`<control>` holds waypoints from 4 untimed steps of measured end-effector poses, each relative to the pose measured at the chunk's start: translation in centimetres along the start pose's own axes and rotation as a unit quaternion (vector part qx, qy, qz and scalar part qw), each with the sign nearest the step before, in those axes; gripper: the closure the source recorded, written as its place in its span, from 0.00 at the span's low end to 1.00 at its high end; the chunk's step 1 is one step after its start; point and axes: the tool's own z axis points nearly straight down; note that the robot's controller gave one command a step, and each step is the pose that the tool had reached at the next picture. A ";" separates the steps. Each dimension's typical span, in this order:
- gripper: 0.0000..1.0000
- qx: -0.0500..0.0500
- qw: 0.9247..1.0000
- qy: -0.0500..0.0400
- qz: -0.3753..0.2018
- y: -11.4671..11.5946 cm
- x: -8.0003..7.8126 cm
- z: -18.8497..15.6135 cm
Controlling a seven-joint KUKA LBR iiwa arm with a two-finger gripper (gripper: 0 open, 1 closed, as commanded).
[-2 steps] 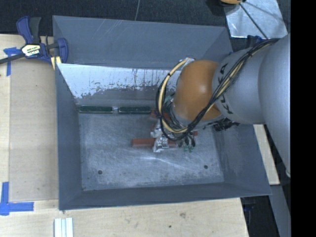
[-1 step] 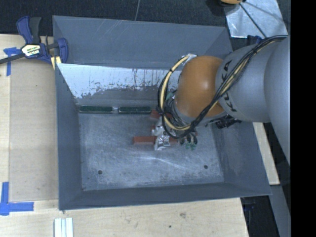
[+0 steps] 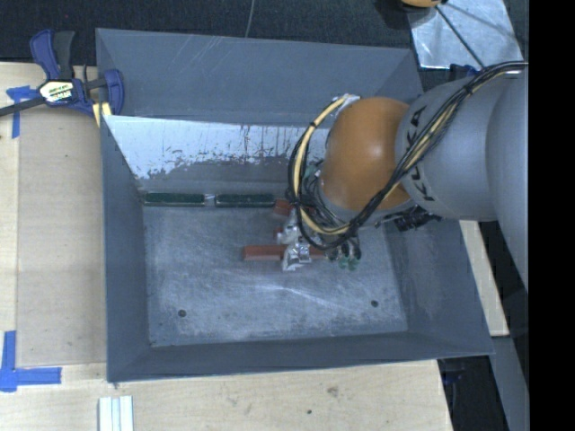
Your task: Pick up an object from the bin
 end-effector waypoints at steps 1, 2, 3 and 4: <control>1.00 0.000 1.000 0.003 0.000 0.0 0.1 -0.6; 1.00 0.000 1.000 0.004 0.000 0.0 0.1 -2.2; 1.00 0.000 1.000 0.004 -0.001 -0.1 0.1 -3.8; 1.00 0.000 1.000 0.002 -0.001 -0.1 0.0 -5.5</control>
Offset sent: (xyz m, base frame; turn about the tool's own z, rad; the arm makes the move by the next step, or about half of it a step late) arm -0.0001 -0.0002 0.0514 0.0000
